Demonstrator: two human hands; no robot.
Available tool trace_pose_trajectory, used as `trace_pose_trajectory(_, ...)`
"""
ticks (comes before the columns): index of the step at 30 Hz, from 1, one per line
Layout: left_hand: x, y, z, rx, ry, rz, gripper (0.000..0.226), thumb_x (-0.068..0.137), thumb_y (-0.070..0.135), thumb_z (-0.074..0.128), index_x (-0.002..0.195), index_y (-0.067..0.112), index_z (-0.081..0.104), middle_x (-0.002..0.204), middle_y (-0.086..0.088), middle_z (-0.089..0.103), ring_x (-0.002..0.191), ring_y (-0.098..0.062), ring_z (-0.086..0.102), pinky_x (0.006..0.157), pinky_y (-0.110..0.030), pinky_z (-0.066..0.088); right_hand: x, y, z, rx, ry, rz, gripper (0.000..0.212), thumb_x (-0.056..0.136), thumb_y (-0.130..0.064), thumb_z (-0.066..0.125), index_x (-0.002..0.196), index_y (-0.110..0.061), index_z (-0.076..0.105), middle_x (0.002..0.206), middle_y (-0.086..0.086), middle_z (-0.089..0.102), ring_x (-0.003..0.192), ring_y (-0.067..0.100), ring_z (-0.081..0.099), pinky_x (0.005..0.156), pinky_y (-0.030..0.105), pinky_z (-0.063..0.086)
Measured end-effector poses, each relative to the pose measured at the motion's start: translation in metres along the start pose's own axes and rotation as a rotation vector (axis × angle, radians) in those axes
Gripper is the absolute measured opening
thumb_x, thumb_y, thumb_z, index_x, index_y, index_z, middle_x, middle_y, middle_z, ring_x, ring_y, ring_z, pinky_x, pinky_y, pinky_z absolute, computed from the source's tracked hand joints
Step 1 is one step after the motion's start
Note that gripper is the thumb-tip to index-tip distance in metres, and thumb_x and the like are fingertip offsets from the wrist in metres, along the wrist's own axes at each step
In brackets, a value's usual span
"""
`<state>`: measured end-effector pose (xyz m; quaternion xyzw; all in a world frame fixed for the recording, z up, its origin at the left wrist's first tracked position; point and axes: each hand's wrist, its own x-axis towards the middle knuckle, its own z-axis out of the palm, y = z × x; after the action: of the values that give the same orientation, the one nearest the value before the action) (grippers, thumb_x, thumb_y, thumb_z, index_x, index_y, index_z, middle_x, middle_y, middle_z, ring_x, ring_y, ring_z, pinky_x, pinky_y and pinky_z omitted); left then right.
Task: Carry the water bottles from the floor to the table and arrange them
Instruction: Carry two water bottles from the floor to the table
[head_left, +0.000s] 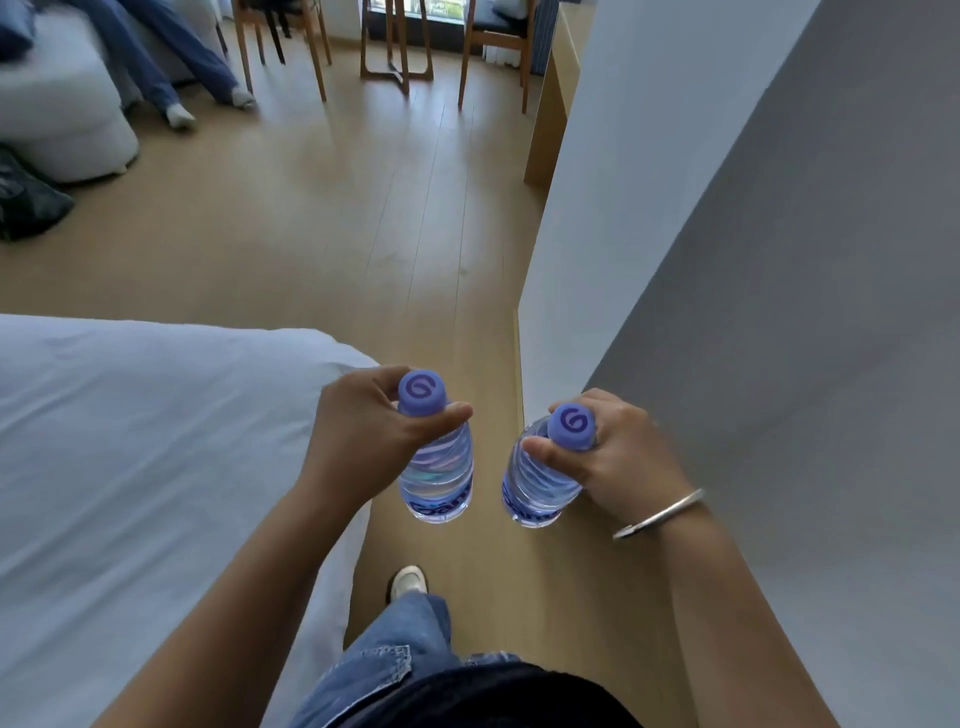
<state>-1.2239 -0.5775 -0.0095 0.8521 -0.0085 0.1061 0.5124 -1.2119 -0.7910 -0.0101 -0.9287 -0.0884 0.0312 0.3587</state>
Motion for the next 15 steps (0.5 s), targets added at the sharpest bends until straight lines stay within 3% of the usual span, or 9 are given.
trace_pose_trajectory(2, 0.041, -0.007, -0.007, 0.009, 0.004, 0.012, 0.034, 0.054, 0.056, 0.065, 0.074, 0.028, 0.064, 0.064, 0.022, 0.059, 0.067, 0.013, 0.058, 0.058, -0.001, 0.043, 0.043, -0.008, 0.0, 0.011, 0.012, 0.001, 0.028, 0.071, -0.04, 0.074, 0.079, -0.015, 0.066, 0.084, 0.01, 0.061, 0.078, 0.027, 0.06, 0.073, 0.042, 0.051)
trace_pose_trajectory(4, 0.078, -0.014, -0.016, 0.02, 0.007, 0.016, 0.034, 0.052, 0.059, 0.064, 0.073, 0.032, 0.063, 0.066, 0.025, 0.059, 0.067, 0.01, 0.06, 0.055, -0.004, 0.045, 0.082, -0.015, 0.002, 0.03, 0.04, -0.012, 0.019, 0.071, -0.038, 0.076, 0.069, -0.031, 0.058, 0.084, 0.008, 0.061, 0.077, 0.025, 0.06, 0.073, 0.04, 0.05)
trace_pose_trajectory(6, 0.108, -0.021, -0.022, 0.019, 0.014, 0.006, 0.028, 0.053, 0.058, 0.067, 0.07, 0.035, 0.063, 0.066, 0.024, 0.061, 0.067, 0.003, 0.062, 0.055, -0.007, 0.046, 0.109, -0.022, 0.003, 0.042, 0.081, -0.021, 0.029, 0.071, -0.035, 0.077, 0.061, -0.04, 0.05, 0.083, 0.007, 0.061, 0.076, 0.023, 0.059, 0.073, 0.04, 0.05)
trace_pose_trajectory(8, 0.143, -0.033, -0.027, 0.029, 0.015, -0.003, 0.019, 0.057, 0.05, 0.075, 0.065, 0.04, 0.061, 0.064, 0.023, 0.063, 0.067, 0.002, 0.061, 0.057, -0.009, 0.046, 0.145, -0.024, 0.008, 0.051, 0.098, -0.021, 0.022, 0.071, -0.034, 0.077, 0.063, -0.036, 0.056, 0.084, 0.006, 0.062, 0.076, 0.023, 0.06, 0.073, 0.04, 0.05)
trace_pose_trajectory(10, 0.175, -0.045, -0.028, 0.055, 0.027, -0.018, 0.019, 0.06, 0.042, 0.081, 0.064, 0.036, 0.063, 0.062, 0.021, 0.063, 0.064, 0.0, 0.06, 0.058, -0.011, 0.045, 0.178, -0.025, 0.011, 0.057, 0.103, -0.014, 0.017, 0.071, -0.036, 0.076, 0.074, -0.022, 0.066, 0.085, 0.007, 0.064, 0.077, 0.024, 0.061, 0.072, 0.04, 0.051)
trace_pose_trajectory(13, 0.222, -0.062, -0.026, 0.051, 0.049, -0.055, 0.018, 0.06, 0.036, 0.083, 0.066, 0.027, 0.069, 0.063, 0.016, 0.065, 0.068, -0.009, 0.061, 0.06, -0.015, 0.046, 0.23, -0.022, 0.014, 0.045, 0.1, -0.044, 0.033, 0.072, -0.043, 0.072, 0.083, -0.012, 0.069, 0.083, 0.007, 0.064, 0.075, 0.024, 0.06, 0.068, 0.038, 0.052)
trace_pose_trajectory(15, 0.255, -0.07, -0.022, 0.051, 0.052, -0.054, 0.018, 0.058, 0.039, 0.082, 0.063, 0.032, 0.066, 0.062, 0.016, 0.065, 0.066, -0.008, 0.06, 0.059, -0.015, 0.045, 0.266, -0.018, 0.015, 0.034, 0.073, -0.072, 0.042, 0.071, -0.049, 0.066, 0.085, -0.01, 0.069, 0.082, 0.008, 0.064, 0.073, 0.024, 0.06, 0.066, 0.036, 0.052)
